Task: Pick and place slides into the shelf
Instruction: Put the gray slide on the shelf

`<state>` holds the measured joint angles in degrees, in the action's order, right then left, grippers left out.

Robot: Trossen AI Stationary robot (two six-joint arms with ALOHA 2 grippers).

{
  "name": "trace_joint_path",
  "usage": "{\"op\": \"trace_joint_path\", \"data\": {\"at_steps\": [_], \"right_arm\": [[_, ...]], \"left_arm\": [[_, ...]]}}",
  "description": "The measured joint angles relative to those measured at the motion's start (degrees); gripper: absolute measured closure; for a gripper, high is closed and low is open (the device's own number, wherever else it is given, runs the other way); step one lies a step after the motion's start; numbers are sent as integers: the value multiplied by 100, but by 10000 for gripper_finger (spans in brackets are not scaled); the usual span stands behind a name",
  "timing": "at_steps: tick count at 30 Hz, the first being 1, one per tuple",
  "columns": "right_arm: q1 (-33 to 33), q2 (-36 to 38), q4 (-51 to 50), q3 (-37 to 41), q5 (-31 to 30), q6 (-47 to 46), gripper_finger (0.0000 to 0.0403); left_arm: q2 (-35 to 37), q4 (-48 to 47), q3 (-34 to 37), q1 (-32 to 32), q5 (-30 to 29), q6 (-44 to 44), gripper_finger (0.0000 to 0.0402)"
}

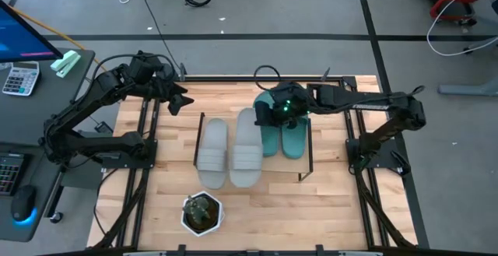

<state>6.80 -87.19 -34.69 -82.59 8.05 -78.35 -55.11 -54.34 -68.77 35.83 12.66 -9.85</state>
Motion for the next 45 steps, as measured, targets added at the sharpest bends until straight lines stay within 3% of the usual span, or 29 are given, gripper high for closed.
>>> {"op": "trace_joint_path", "data": {"at_steps": [8, 45], "right_arm": [[57, -274, 9, -2, 413, 7, 388], [40, -532, 330, -1, 52, 144, 388]], "left_arm": [[0, 1, 0, 0, -19, -157, 116], [0, 8, 0, 0, -21, -161, 116]]}}
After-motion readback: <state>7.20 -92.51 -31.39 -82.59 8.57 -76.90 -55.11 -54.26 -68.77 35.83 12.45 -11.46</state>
